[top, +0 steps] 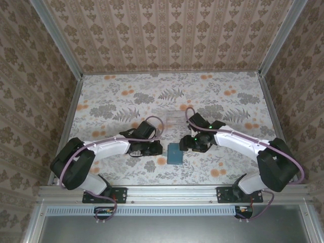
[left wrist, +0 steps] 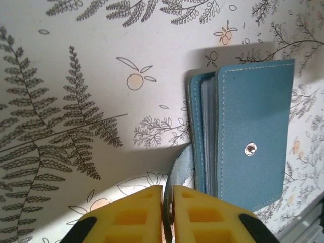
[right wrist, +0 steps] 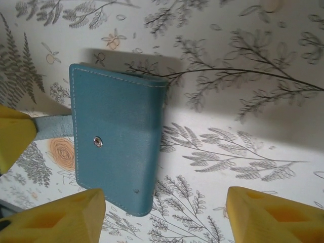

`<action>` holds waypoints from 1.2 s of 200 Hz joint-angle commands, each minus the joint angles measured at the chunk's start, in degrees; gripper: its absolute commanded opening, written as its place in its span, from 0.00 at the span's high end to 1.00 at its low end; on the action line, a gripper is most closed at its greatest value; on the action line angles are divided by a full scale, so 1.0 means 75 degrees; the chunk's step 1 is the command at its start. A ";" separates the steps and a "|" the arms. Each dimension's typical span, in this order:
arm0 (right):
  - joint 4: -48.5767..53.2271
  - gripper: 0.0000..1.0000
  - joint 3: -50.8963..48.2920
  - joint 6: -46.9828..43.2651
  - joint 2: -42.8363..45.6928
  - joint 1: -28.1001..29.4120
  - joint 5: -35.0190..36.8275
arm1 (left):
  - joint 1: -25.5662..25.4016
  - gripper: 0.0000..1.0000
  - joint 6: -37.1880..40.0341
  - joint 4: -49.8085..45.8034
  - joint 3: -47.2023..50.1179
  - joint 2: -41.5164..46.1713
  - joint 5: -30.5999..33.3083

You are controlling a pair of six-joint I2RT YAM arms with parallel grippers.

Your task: Take the credit cards out of the card holder

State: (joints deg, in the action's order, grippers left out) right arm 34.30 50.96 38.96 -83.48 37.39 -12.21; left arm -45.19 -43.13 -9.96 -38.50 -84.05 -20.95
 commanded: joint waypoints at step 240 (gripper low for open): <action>0.0229 0.15 0.1199 0.0821 -0.1673 0.1382 0.0775 | 0.0470 0.90 -0.0823 0.1951 0.1269 0.1926 -0.1451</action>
State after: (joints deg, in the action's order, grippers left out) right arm 35.20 60.69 44.10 -96.92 47.53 -7.73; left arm -41.91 -48.90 3.49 -29.19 -71.11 -30.46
